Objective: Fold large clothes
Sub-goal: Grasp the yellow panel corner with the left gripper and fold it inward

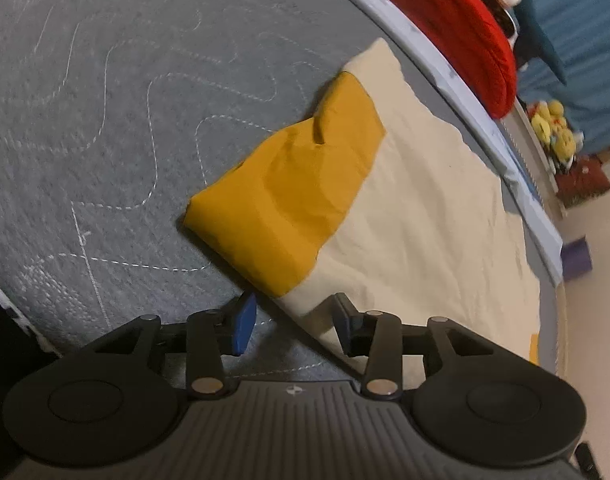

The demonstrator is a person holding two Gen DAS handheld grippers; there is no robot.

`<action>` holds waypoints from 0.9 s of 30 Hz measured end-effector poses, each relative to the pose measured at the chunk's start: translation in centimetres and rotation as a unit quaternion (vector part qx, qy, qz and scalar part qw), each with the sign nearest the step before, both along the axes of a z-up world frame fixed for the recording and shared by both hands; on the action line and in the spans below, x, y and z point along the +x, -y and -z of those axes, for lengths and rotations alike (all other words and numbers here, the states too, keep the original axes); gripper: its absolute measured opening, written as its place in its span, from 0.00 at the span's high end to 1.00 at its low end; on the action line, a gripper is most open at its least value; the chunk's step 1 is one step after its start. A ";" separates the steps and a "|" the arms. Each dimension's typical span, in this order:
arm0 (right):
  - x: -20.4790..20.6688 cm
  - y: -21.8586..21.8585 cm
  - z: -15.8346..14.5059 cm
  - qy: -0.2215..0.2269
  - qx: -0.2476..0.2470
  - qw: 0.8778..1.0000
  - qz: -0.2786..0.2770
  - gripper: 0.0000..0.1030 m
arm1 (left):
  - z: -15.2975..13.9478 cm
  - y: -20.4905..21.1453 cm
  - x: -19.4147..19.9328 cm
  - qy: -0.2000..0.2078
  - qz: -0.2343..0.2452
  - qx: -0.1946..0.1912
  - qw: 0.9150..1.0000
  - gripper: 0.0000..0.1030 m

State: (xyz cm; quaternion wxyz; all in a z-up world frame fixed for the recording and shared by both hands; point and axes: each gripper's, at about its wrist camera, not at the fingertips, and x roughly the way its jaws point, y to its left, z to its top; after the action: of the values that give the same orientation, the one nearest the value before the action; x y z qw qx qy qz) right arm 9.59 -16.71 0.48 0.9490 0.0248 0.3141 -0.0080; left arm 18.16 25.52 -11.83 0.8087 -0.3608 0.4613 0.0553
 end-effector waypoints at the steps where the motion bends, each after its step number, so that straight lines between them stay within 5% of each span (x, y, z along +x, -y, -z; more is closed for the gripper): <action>1: 0.0 -0.1 0.0 -0.001 0.000 1.000 -0.001 0.56 | 0.2 -0.1 0.0 0.002 -0.005 -0.003 1.000 0.52; 20: 0.7 -0.4 1.0 -0.021 -0.005 1.000 -0.003 0.56 | 2.3 0.2 4.1 0.086 -0.095 -0.036 0.991 0.49; 24: 1.1 -1.1 0.8 -0.022 -0.002 1.000 -0.006 0.56 | 1.7 0.7 5.0 0.097 -0.087 -0.027 0.991 0.78; 27: 1.6 -2.0 0.7 -0.019 0.007 1.000 -0.010 0.56 | -0.6 1.4 5.2 0.106 -0.067 0.011 0.992 0.82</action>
State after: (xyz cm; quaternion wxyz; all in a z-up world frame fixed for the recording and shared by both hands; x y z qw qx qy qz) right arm 11.21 -14.67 -0.25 0.9427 0.0286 0.3325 0.0029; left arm 23.32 24.11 -11.25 0.8516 -0.3854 0.3472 0.0758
